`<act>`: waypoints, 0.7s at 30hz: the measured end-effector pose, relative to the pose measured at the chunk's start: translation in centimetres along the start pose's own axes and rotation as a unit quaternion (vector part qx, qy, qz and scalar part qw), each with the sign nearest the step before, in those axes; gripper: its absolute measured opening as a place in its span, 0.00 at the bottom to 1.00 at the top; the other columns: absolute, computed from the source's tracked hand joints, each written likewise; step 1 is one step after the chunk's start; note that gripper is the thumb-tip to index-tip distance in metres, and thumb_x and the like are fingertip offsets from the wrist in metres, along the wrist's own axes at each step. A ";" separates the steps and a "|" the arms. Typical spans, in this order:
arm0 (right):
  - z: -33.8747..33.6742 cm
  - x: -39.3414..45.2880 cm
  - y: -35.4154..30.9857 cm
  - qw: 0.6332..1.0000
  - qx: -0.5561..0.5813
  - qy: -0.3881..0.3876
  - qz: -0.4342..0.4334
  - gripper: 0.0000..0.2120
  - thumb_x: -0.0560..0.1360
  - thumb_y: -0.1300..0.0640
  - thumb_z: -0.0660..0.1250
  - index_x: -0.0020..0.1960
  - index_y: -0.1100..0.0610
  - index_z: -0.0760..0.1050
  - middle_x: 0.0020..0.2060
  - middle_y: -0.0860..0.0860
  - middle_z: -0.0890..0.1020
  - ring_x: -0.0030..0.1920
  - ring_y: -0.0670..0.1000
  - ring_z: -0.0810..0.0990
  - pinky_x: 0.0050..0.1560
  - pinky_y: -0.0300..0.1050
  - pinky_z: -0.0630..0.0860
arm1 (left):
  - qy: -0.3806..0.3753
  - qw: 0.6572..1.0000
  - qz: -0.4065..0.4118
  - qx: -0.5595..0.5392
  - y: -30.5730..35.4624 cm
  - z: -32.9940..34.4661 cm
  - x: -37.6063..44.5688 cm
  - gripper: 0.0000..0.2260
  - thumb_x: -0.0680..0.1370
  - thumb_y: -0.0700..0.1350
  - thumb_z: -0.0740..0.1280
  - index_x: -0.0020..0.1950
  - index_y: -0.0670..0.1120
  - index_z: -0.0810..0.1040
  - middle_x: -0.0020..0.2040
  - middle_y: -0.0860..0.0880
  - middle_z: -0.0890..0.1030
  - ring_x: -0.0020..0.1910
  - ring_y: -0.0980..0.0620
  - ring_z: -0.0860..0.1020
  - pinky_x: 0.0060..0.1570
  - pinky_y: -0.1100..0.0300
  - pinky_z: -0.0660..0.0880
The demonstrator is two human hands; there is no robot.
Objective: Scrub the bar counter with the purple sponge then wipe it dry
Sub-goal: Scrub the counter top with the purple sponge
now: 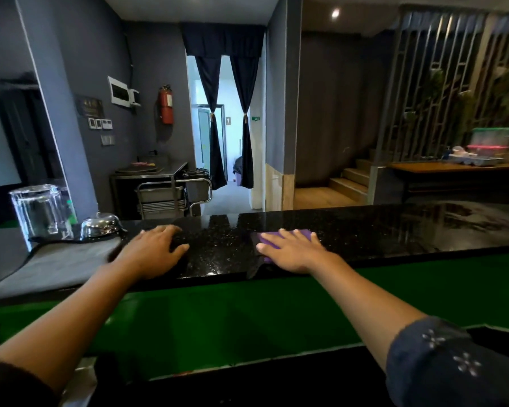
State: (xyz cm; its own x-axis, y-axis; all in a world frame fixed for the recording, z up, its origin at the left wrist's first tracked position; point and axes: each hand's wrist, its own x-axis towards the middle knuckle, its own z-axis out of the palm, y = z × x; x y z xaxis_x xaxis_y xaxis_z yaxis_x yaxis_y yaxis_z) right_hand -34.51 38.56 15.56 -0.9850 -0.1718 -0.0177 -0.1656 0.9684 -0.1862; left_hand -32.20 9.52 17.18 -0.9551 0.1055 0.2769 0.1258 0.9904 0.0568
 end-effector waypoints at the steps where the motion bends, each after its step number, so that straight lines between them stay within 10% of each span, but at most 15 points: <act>1: -0.6 0.0 1.9 1.000 0.003 0.004 0.029 0.32 0.73 0.28 0.42 0.75 0.35 0.47 0.78 0.48 0.47 0.76 0.56 0.43 0.70 0.63 0.36 | 0.000 1.000 0.001 -0.018 0.9 0.0 -0.2 0.25 0.78 0.59 0.57 0.70 0.48 0.65 0.70 0.46 0.69 0.68 0.47 0.69 0.70 0.47 0.58; 6: -3.0 -0.2 8.2 0.988 -0.004 0.009 0.156 0.32 0.76 0.31 0.41 0.76 0.41 0.47 0.78 0.54 0.46 0.76 0.59 0.39 0.69 0.65 0.32 | -0.021 0.998 0.031 -0.051 6.2 1.0 -0.1 0.24 0.78 0.60 0.56 0.70 0.49 0.66 0.70 0.47 0.69 0.68 0.49 0.68 0.70 0.45 0.56; 21: -3.6 -0.1 18.2 0.993 0.003 0.020 0.118 0.32 0.74 0.29 0.43 0.76 0.39 0.49 0.78 0.52 0.48 0.76 0.55 0.47 0.71 0.59 0.40 | -0.107 0.992 0.033 -0.065 16.2 6.1 6.3 0.32 0.75 0.68 0.45 0.76 0.55 0.52 0.77 0.50 0.51 0.76 0.50 0.49 0.72 0.48 0.43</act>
State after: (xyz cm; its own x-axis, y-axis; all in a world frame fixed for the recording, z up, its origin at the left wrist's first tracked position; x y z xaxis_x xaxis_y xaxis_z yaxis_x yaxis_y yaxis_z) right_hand -37.65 56.90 15.71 -0.9975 0.0678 -0.0220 0.0707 0.9799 -0.1866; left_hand -37.88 26.75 13.99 -0.9768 0.2002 0.0756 0.2105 0.9623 0.1724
